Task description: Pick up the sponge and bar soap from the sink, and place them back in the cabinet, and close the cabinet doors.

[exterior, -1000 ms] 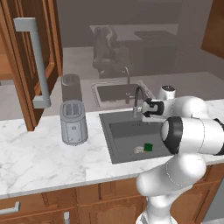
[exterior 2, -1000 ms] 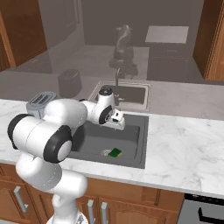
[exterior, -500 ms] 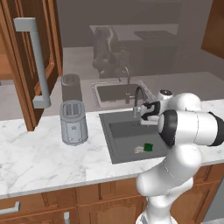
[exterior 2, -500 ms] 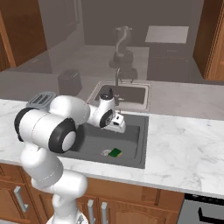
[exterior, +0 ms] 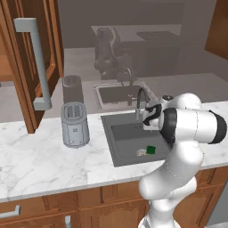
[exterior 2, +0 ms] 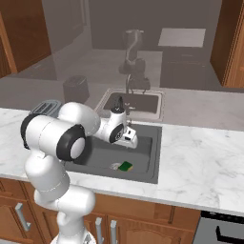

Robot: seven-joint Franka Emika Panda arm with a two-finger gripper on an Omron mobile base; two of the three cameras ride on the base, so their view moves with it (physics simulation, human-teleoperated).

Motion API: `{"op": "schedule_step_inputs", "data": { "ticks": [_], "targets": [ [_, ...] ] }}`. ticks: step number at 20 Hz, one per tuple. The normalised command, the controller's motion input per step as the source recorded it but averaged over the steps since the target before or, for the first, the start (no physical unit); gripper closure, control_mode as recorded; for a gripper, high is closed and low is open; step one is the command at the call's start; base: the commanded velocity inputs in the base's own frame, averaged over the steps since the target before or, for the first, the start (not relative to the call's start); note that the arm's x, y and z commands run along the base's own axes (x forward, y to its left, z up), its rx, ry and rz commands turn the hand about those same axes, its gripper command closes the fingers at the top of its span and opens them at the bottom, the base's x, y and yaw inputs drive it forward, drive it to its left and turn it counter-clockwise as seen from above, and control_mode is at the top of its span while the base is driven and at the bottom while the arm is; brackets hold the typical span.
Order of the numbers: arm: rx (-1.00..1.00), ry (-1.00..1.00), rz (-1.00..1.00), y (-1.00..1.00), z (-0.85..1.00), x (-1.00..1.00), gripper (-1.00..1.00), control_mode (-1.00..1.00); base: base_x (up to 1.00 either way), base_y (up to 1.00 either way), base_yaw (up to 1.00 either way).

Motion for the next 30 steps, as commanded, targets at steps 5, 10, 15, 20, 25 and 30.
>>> {"op": "schedule_step_inputs", "data": {
  "ticks": [5, 10, 15, 20, 25, 30],
  "targets": [
    [0.0, 0.0, 0.0, 0.0, -0.23, 0.02, -1.0, -1.0, 0.0, 0.0, 0.0],
    [0.0, 0.0, 0.0, 0.0, -0.28, 0.1, -1.0, -1.0, 0.0, 0.0, 0.0],
    [0.0, 0.0, 0.0, -0.02, -0.25, 0.13, -1.0, -1.0, 0.0, 0.0, 0.0],
    [0.0, 0.0, 0.0, -0.01, -0.15, 0.2, -1.0, -1.0, 0.0, 0.0, 0.0],
    [0.0, 0.0, 0.0, -0.07, -0.12, 0.24, -1.0, -1.0, 0.0, 0.0, 0.0],
    [0.0, 0.0, 0.0, -0.09, -0.11, 0.25, -1.0, -1.0, 0.0, 0.0, 0.0]
  ]
}}
